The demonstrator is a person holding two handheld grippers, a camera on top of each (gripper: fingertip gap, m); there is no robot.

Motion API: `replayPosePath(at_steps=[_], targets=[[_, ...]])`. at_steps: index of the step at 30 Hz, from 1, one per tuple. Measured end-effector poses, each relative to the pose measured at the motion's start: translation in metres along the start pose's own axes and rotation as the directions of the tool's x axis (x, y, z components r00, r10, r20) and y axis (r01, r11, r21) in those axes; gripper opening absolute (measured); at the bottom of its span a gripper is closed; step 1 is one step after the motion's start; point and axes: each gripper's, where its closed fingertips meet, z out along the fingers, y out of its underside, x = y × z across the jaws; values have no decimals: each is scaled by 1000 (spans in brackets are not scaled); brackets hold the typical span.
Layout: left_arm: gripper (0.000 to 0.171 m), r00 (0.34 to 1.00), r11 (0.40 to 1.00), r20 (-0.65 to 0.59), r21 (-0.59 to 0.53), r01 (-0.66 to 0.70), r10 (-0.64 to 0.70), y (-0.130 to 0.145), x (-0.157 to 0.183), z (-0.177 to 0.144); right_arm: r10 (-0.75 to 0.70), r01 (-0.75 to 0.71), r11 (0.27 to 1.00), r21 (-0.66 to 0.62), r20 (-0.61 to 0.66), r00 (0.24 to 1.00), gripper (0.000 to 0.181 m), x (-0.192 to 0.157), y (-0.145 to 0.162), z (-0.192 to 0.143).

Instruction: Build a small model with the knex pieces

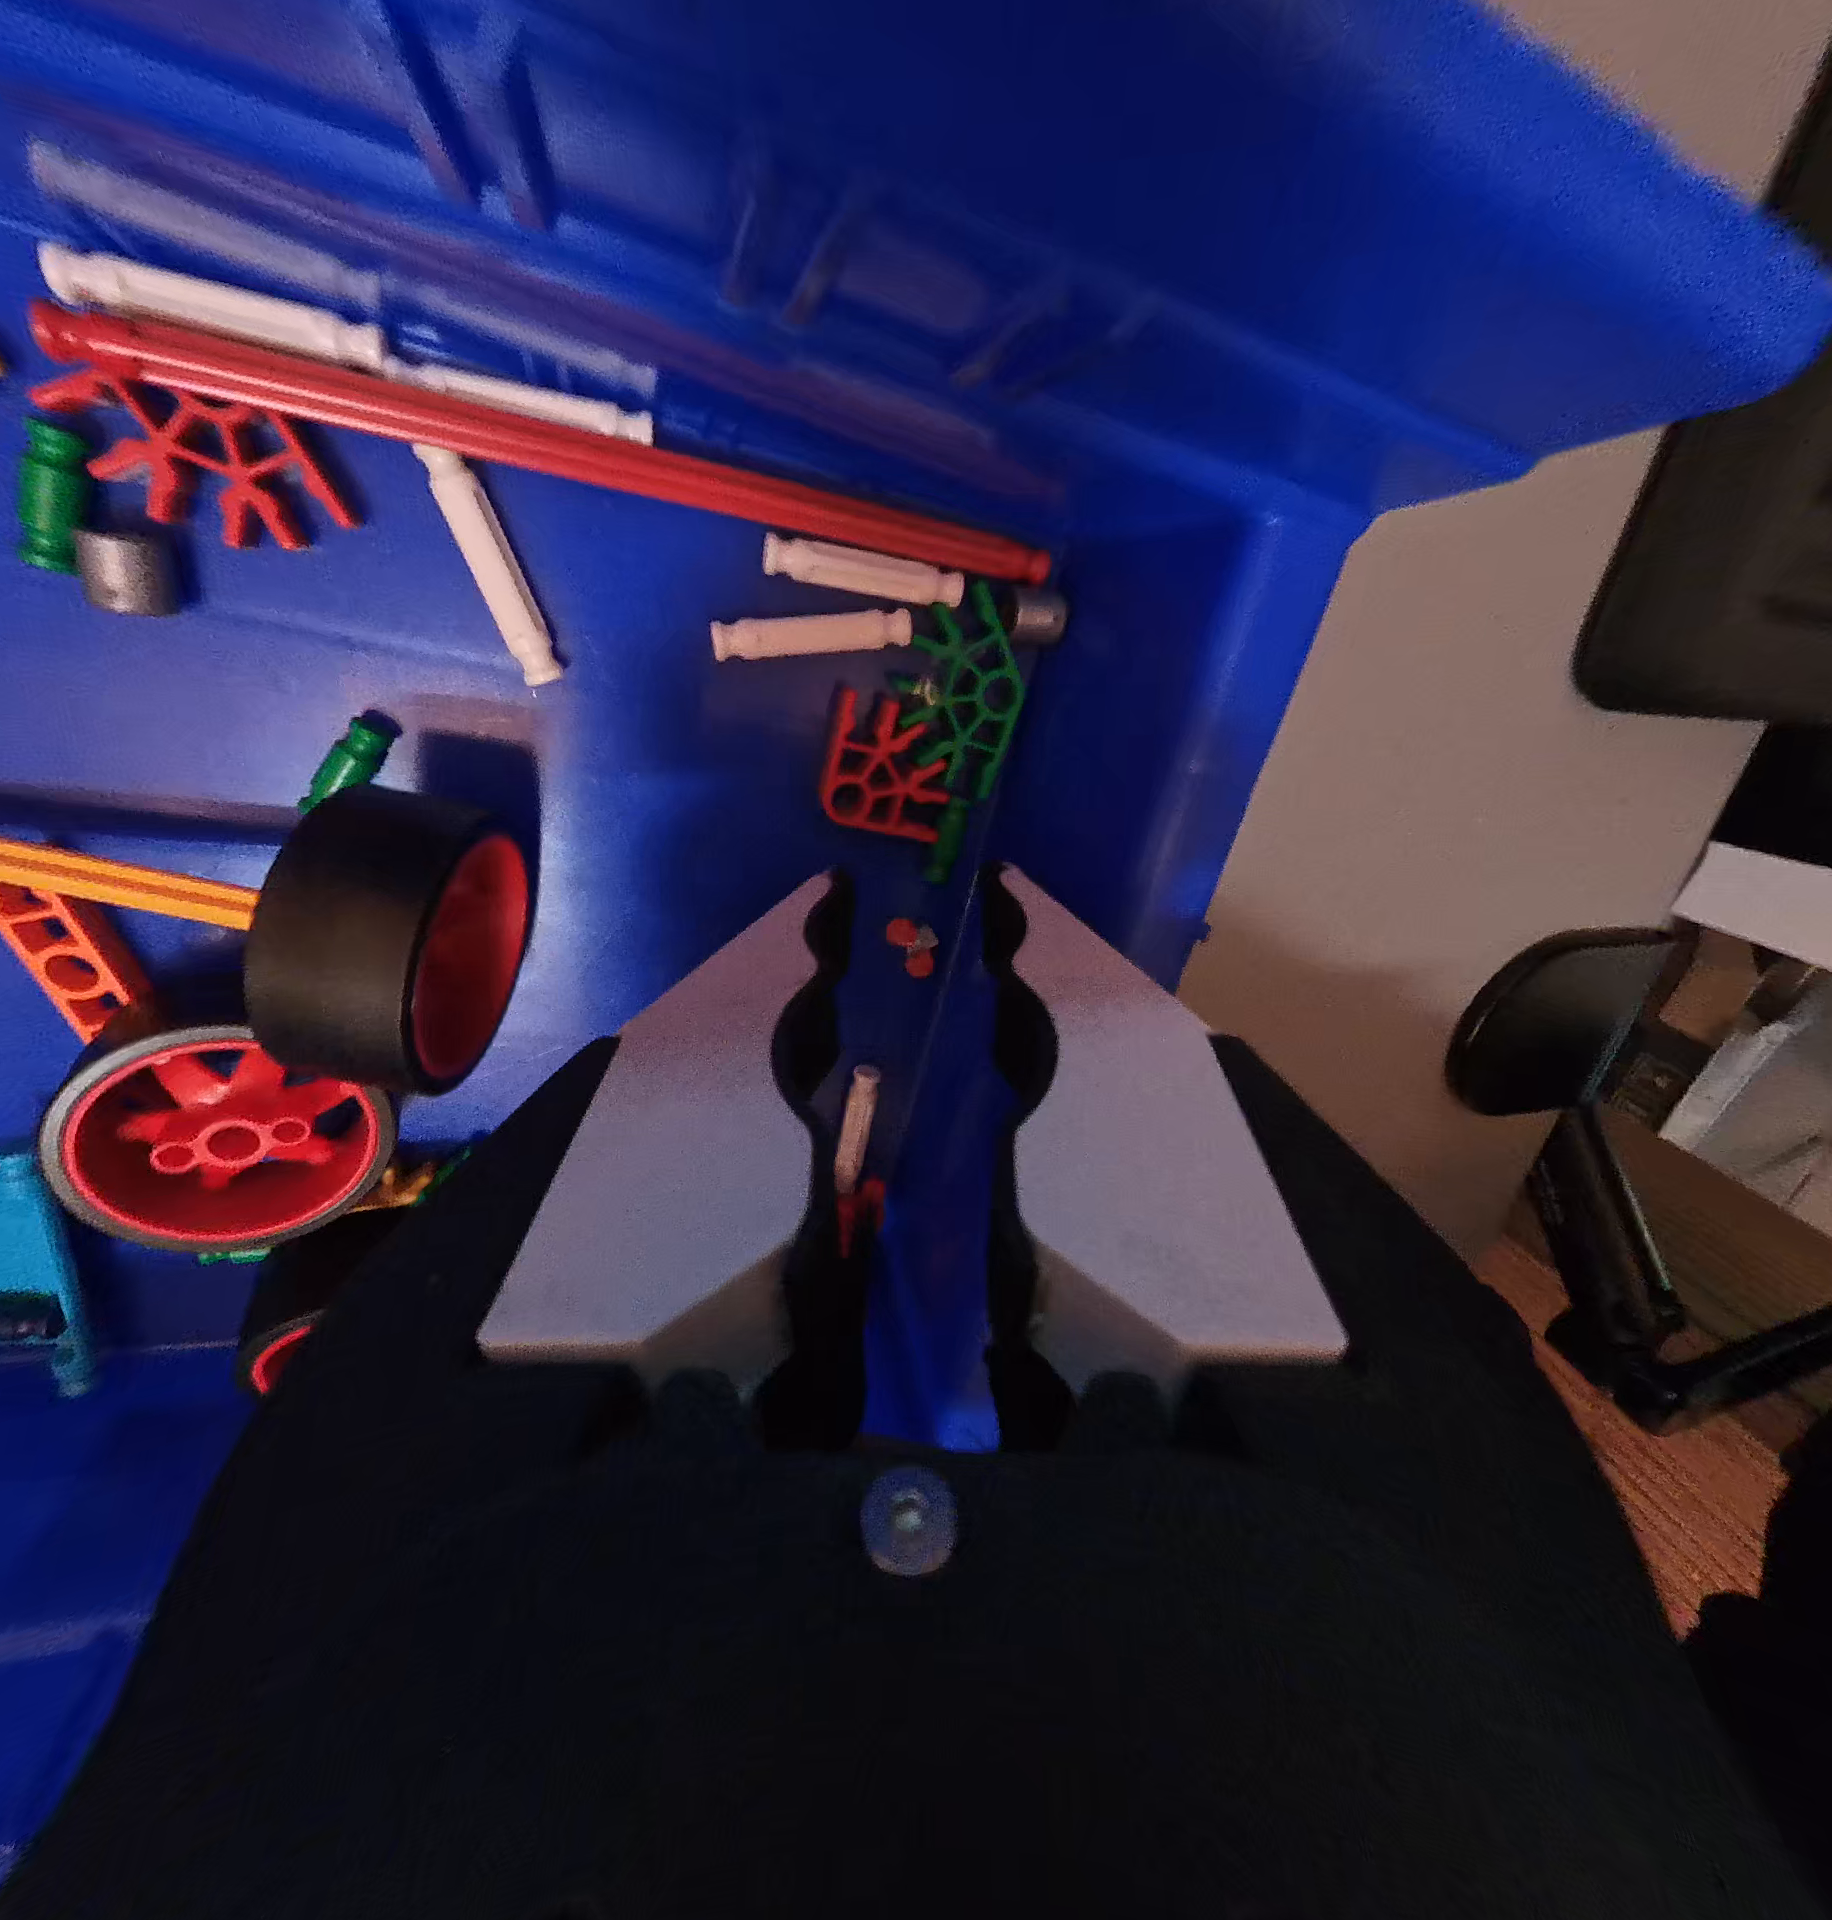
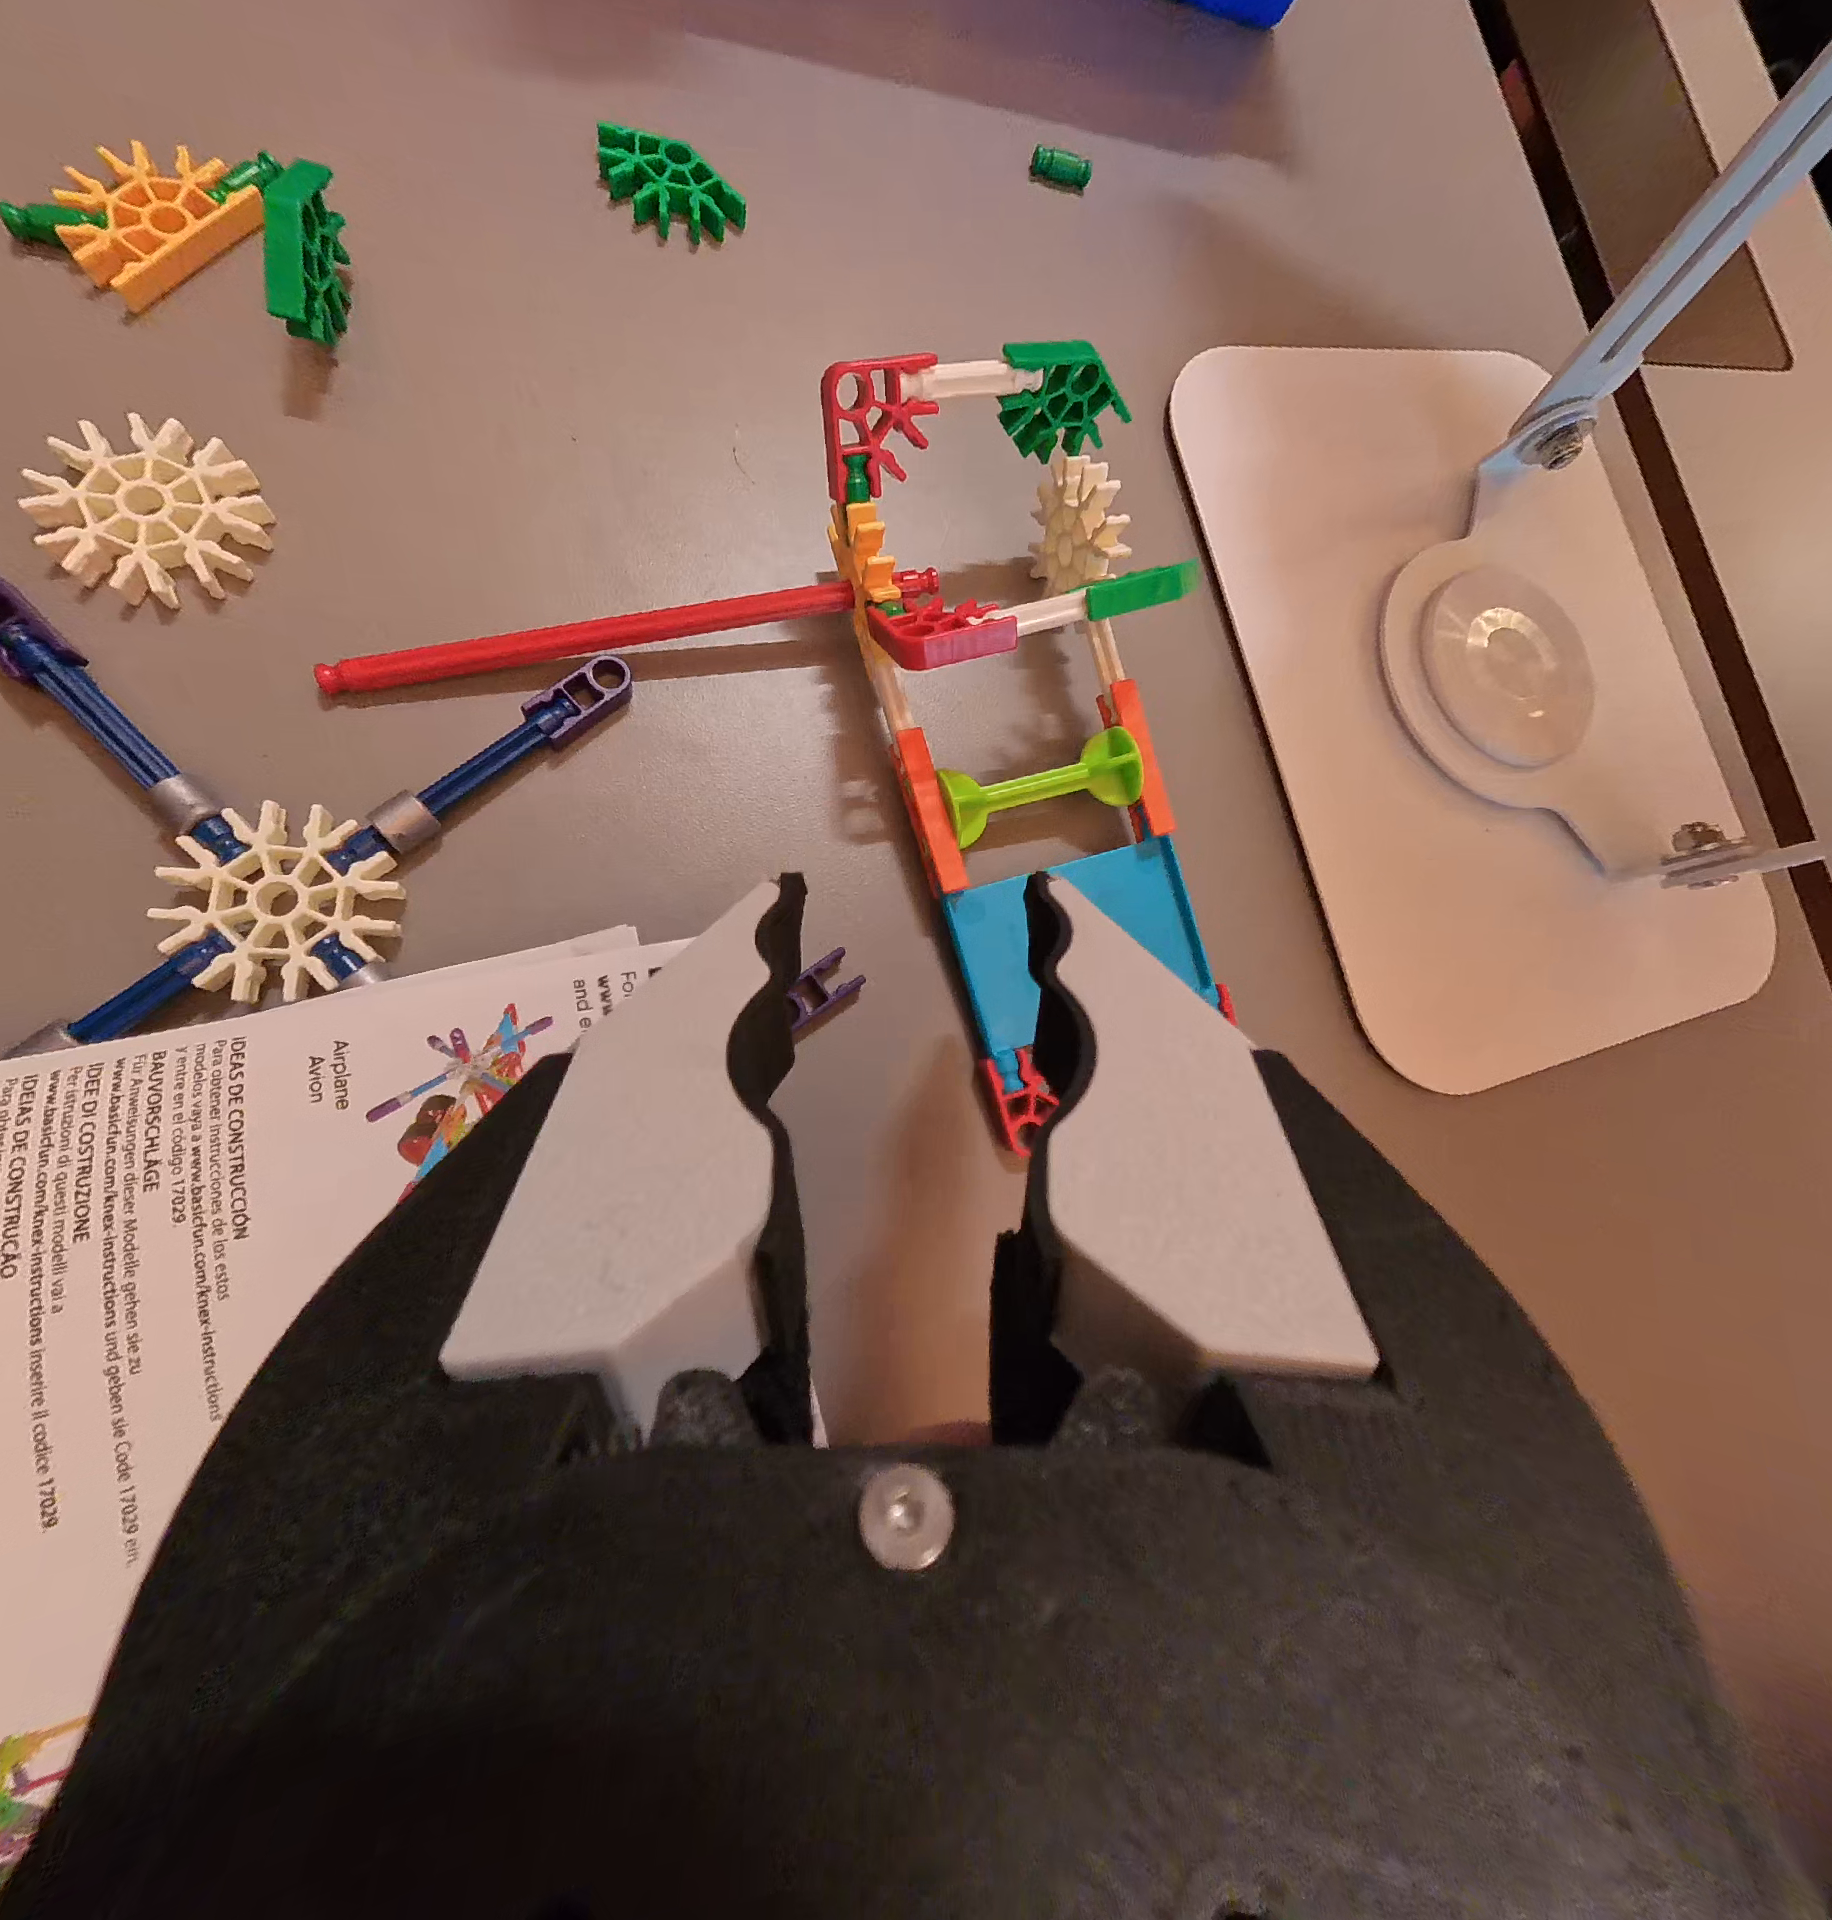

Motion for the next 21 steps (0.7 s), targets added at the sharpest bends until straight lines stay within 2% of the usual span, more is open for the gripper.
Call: replayPosePath(at_steps=[4, 7, 9, 15, 19, 21], targets=[[21, 1000, 1000, -29, 0, 1, -1, -1, 0, 6, 0, 0, 1000, -6, 6, 1000, 42, -1, 2, 2], [16, 1000, 1000, 1, -4, 0, 0, -1, -2, 6, -7, 7, 1000, -10, 2, 1000, 42, -1, 3, 2], [6, 997, 999, 69, -24, -33, 35, 2, -6, 7, -10, 10, 1000, -9, 0, 1000, 42, -1, 3, 1], [5, 970, 996, 224, -14, -93, 93, 2, -12, 7, -18, 18, 1000, -6, -2, 1000, 42, -2, 2, 0], [3, 952, 993, 286, 22, -119, 108, 1, -17, 6, -23, 23, 1000, -10, -4, 1000, 42, -2, 1, 1], [3, 937, 993, 330, 5, -121, 113, 4, -24, 3, -23, 23, 1000, -10, -12, 1000, 42, -1, 1, 0]])
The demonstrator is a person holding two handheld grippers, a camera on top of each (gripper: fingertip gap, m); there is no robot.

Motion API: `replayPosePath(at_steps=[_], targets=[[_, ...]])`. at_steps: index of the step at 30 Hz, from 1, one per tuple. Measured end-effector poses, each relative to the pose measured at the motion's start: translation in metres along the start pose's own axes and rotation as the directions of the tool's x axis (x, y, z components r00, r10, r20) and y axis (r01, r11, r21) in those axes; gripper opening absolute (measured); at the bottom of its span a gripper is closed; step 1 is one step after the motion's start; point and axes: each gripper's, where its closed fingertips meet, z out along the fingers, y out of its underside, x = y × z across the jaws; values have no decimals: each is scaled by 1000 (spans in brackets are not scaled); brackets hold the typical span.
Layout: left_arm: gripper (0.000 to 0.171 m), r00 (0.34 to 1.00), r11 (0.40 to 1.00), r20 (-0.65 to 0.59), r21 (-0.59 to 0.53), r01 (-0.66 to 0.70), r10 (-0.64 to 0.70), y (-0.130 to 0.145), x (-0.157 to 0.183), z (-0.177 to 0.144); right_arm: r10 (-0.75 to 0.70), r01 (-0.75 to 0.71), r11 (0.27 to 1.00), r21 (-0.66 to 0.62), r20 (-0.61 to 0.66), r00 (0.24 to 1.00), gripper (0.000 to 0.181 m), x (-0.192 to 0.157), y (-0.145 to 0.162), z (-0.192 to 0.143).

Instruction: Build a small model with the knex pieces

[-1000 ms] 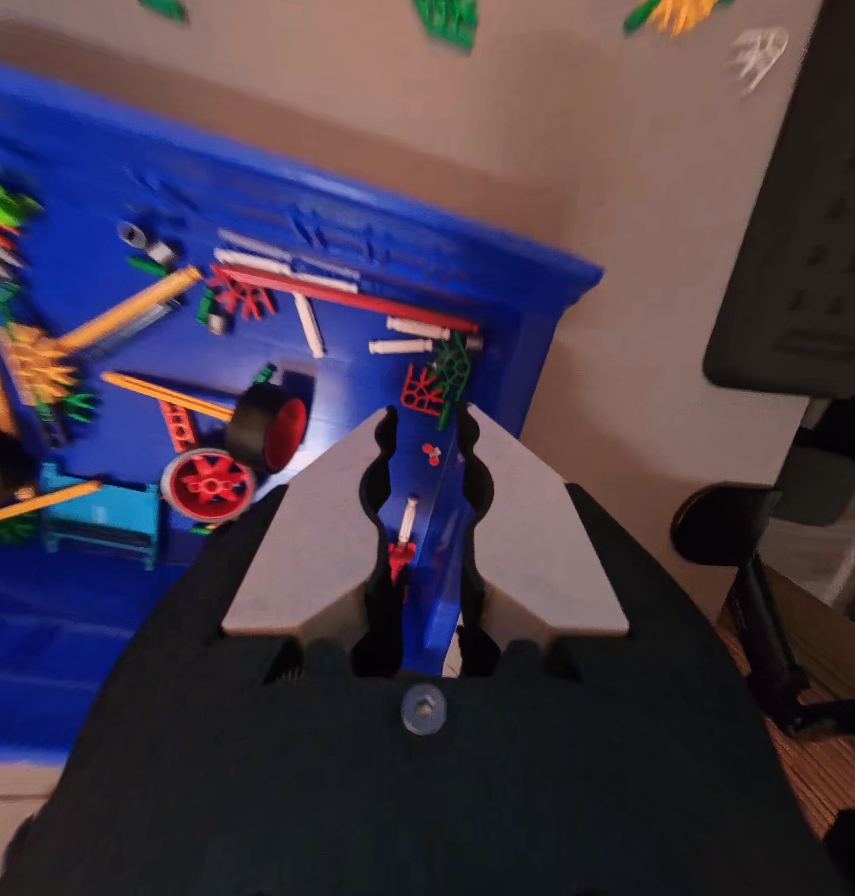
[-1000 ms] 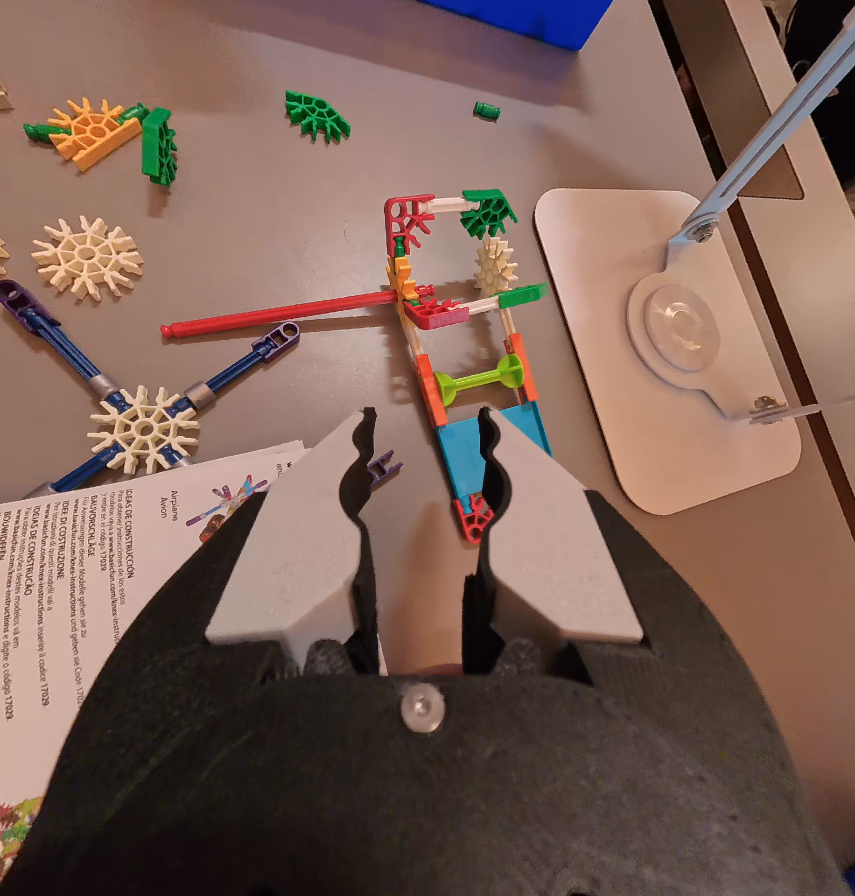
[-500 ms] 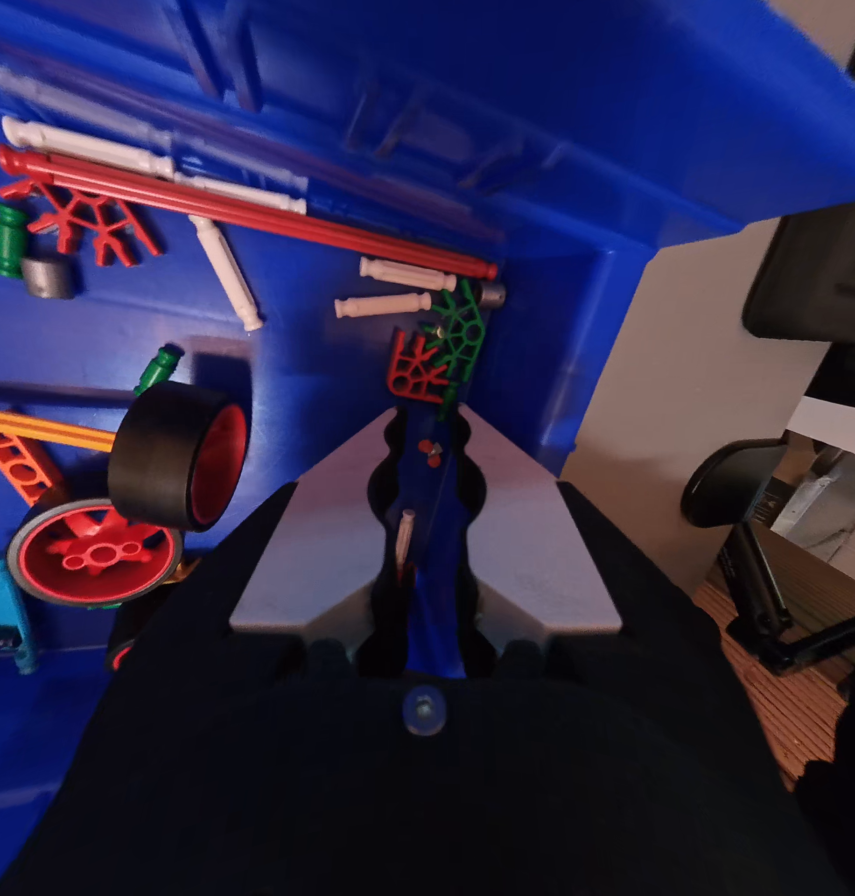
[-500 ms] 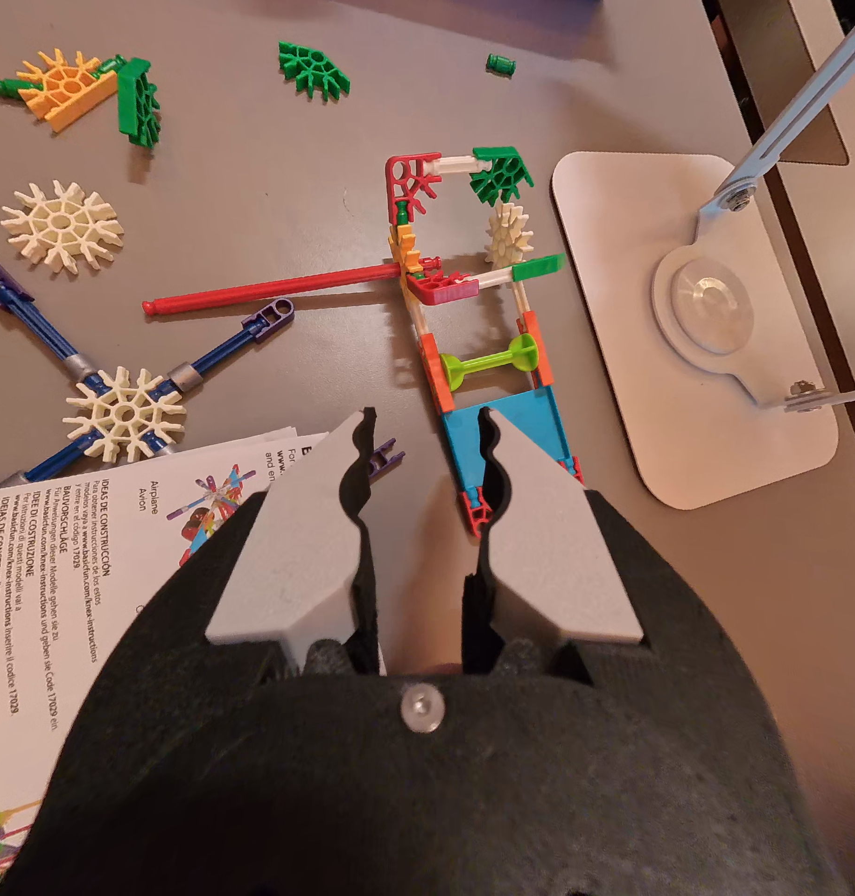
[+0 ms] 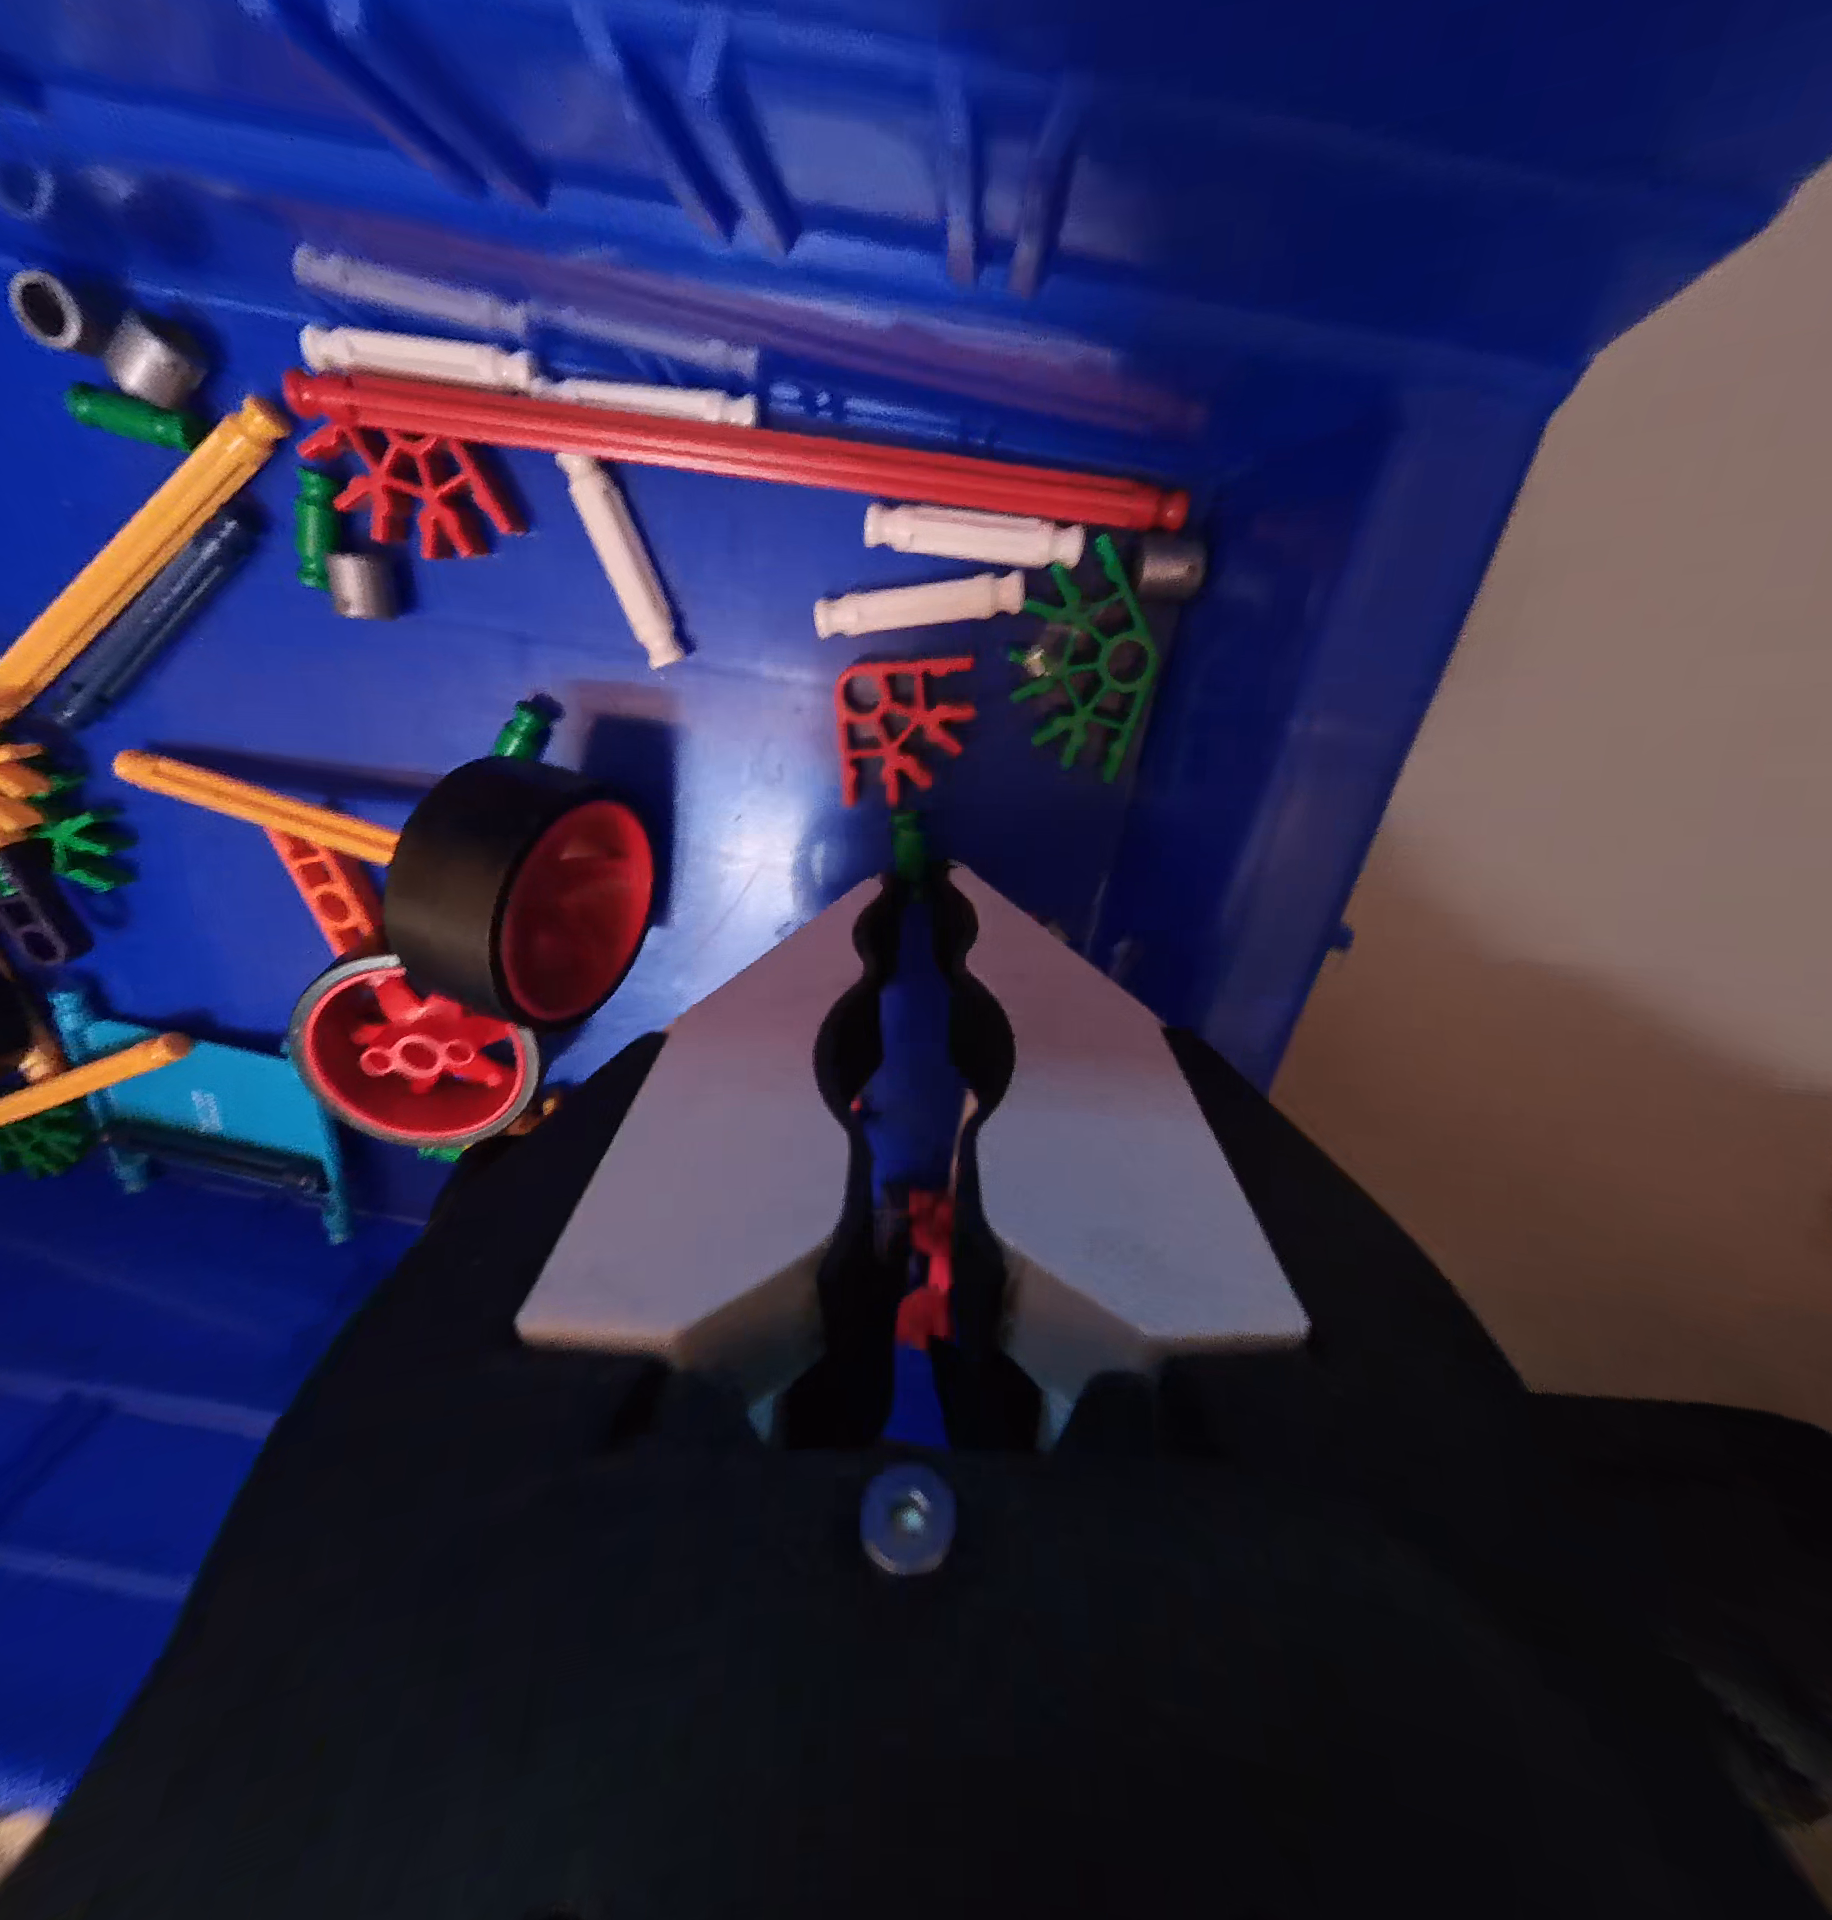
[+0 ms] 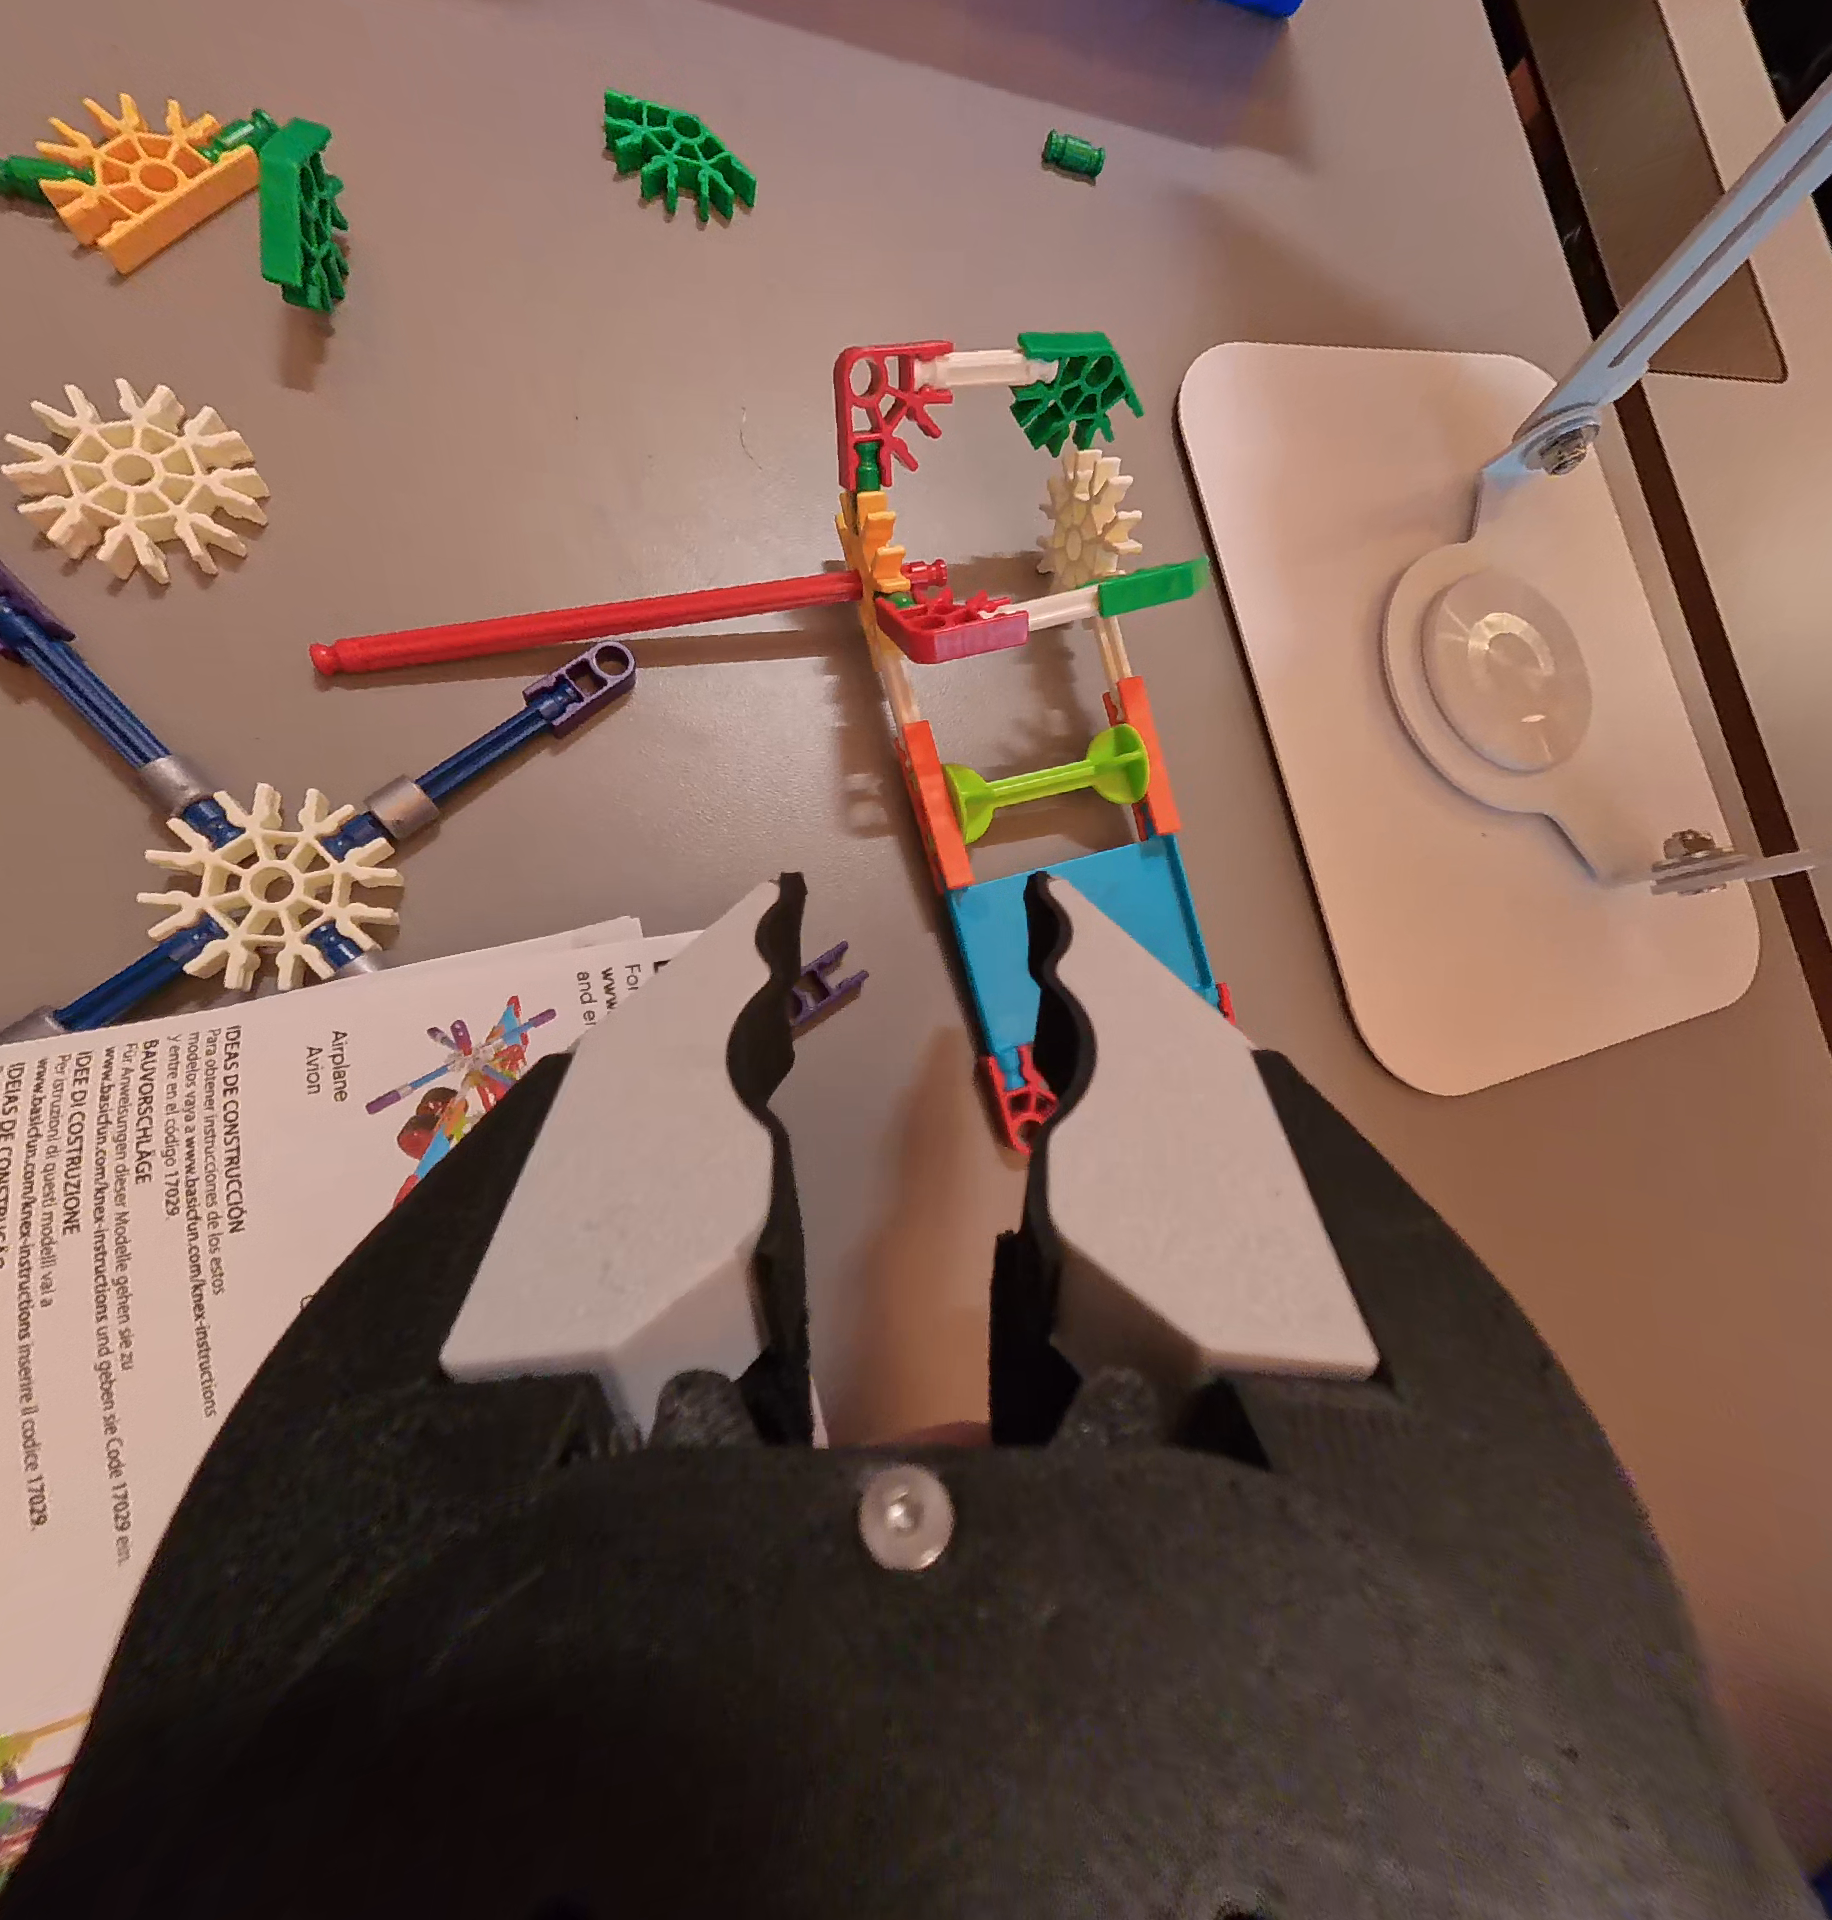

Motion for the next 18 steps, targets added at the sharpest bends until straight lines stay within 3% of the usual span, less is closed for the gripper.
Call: replayPosePath(at_steps=[4, 9, 14, 18], targets=[[3, 997, 999, 66, 33, 28, -30, -2, -12, -22, 9, -8, 1000, 16, -35, 999, 42, 8, -2, -7], [3, 959, 983, 266, 178, 54, -101, -31, -41, -89, 70, -62, 995, 75, -109, 992, 41, 28, -12, -22], [3, 907, 920, 401, 389, -37, -133, -117, -38, -140, 136, -112, 977, 180, -131, 982, 38, 42, -35, -40], [3, 899, 846, 416, 520, -113, -136, -198, -19, -147, 35, -11, 971, 237, -100, 994, 34, 30, -67, -49]])
